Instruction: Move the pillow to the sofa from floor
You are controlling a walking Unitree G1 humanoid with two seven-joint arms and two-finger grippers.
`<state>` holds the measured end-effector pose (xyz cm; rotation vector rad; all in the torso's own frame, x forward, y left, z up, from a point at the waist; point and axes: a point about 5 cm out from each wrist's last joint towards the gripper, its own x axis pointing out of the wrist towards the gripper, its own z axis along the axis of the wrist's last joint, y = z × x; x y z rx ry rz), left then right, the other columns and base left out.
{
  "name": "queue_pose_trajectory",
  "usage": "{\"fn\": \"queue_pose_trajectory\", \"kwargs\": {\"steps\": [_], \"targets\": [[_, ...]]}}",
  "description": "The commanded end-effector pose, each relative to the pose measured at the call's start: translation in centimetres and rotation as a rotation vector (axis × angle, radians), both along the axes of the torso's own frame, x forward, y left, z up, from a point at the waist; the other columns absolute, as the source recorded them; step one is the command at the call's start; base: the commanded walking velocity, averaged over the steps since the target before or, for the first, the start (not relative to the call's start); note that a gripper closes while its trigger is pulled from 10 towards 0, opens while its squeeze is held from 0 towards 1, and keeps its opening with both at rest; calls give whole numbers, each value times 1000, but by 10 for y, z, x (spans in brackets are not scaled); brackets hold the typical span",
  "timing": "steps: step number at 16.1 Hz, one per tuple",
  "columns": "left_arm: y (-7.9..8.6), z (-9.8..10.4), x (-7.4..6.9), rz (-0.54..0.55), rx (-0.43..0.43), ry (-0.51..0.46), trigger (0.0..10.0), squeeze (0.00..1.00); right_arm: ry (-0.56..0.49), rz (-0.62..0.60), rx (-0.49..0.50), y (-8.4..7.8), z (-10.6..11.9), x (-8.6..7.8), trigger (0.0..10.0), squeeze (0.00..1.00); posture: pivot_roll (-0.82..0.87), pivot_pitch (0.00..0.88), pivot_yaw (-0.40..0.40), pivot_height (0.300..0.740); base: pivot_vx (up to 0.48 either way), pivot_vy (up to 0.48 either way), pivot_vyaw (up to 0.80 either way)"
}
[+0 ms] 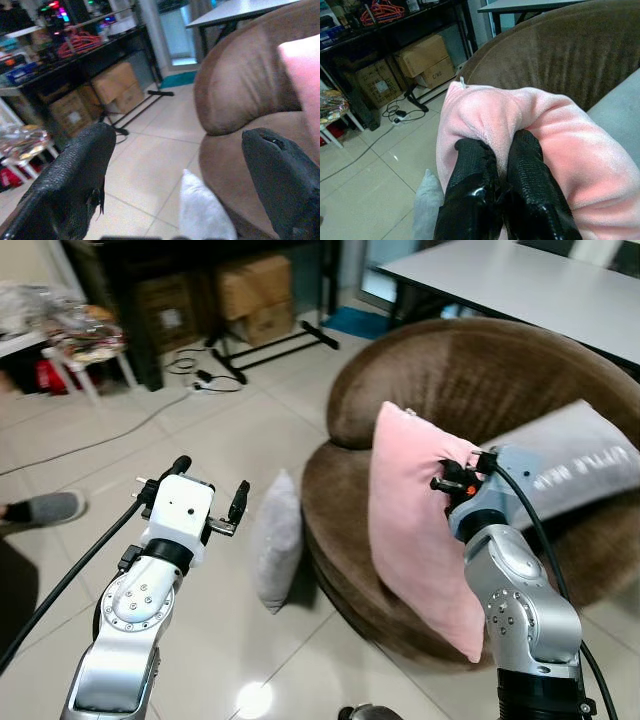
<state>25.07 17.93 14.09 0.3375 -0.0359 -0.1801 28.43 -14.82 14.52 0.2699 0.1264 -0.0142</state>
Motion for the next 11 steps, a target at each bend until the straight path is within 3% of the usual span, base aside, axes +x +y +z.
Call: {"fn": "queue_pose_trajectory", "kwargs": {"steps": [1,4,11], "targets": [[1,5,0,-1,-14,-25,10000,208,-87,66,-4,10,16,1,10000,0,-28,0,-22,740,255,0,0],[3,7,-1,0,-25,-33,10000,208,-112,108,4,17,19,0,10000,0,-19,0,-29,740,307,0,0],[4,7,-2,-3,-32,-36,10000,208,-131,125,-7,18,21,1,10000,0,-14,0,-31,740,321,0,0]]}}
